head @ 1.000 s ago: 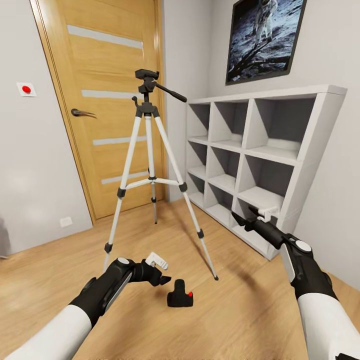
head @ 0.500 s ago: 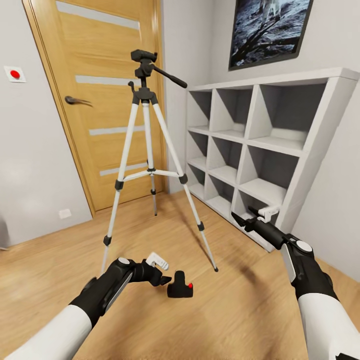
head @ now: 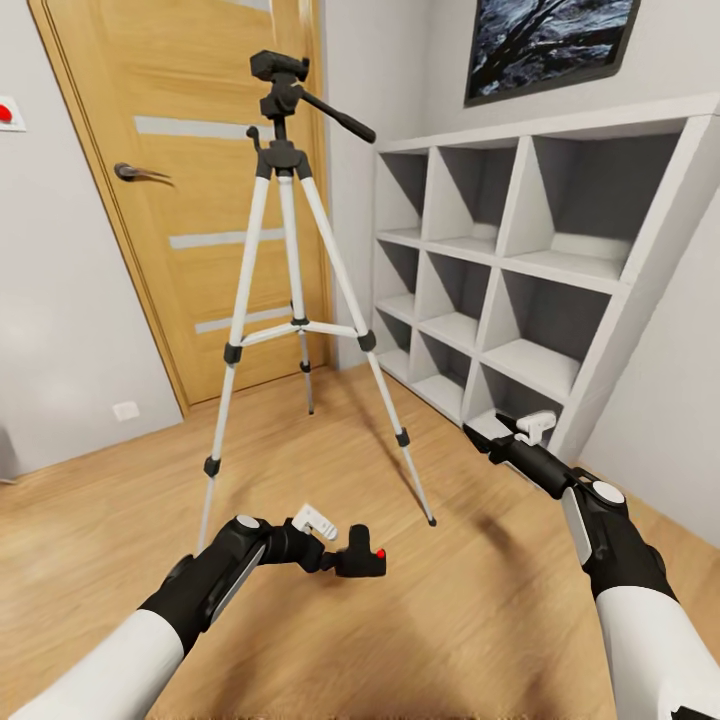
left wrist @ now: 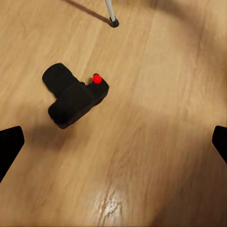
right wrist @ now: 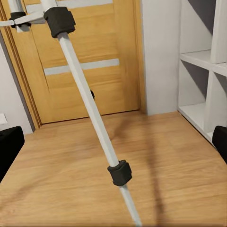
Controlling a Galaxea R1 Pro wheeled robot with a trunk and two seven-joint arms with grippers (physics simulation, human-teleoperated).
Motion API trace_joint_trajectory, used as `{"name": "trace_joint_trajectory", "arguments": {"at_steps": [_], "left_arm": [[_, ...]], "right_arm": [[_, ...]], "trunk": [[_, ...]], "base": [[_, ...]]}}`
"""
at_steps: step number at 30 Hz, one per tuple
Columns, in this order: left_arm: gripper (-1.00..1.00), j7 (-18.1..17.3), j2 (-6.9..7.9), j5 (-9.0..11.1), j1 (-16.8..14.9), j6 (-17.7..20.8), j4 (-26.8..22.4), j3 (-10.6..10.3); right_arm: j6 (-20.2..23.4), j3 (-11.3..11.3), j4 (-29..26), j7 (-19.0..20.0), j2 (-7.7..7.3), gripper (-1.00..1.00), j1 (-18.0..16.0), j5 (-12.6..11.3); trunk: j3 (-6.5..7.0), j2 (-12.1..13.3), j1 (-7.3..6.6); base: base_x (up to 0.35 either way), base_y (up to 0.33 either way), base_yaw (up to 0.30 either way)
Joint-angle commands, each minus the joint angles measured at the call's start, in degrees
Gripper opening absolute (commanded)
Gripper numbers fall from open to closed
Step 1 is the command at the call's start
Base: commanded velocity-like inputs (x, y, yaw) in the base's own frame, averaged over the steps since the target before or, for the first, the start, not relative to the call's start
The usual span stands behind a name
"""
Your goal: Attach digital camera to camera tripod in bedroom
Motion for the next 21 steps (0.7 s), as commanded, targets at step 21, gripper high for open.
{"name": "trace_joint_trajectory", "arguments": {"at_steps": [21], "left_arm": [[1.00,-0.31,0.51,0.17,0.02,6.16,-17.91,1.23]], "right_arm": [[0.12,-0.12,0.01,0.14,0.02,1.00,-0.05,0.02]], "trunk": [[-4.71,-0.31,0.53]], "base": [[0.000,0.000,0.000]]}}
